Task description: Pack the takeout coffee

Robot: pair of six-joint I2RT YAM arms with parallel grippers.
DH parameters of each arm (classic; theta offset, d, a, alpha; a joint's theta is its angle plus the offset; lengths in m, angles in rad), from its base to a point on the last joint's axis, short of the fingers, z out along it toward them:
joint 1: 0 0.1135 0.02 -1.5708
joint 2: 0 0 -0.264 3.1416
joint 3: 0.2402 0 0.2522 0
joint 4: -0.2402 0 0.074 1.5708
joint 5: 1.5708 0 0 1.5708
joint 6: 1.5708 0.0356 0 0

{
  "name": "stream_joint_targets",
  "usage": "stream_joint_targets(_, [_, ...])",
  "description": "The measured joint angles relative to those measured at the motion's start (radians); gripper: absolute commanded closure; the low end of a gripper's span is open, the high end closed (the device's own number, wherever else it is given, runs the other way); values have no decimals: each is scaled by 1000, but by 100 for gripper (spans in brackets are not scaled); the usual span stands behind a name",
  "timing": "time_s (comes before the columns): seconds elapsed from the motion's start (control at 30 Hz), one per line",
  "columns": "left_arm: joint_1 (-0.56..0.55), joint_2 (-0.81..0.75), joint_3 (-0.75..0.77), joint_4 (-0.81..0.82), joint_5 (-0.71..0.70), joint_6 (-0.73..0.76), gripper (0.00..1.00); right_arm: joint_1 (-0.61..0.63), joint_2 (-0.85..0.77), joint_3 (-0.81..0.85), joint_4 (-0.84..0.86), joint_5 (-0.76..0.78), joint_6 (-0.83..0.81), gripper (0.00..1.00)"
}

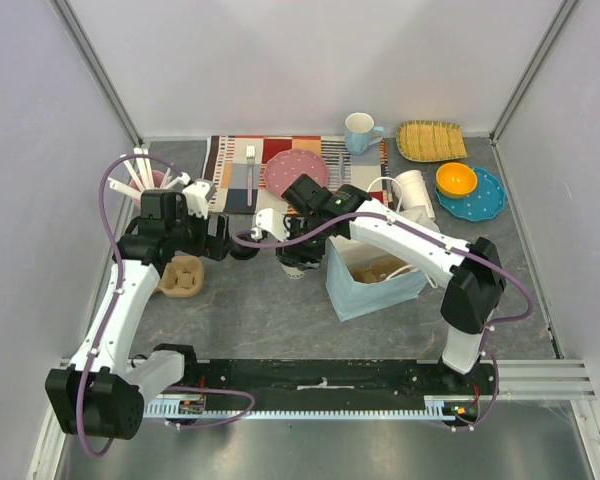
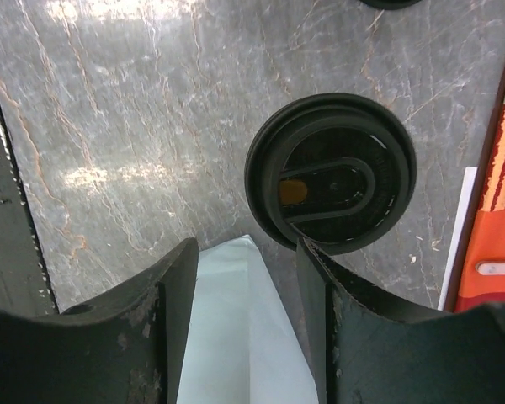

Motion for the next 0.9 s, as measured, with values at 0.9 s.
stream_joint_targets(0.9, [0,-10,-37,22,11,0,0,5,1,-80,111,-61,-164,53])
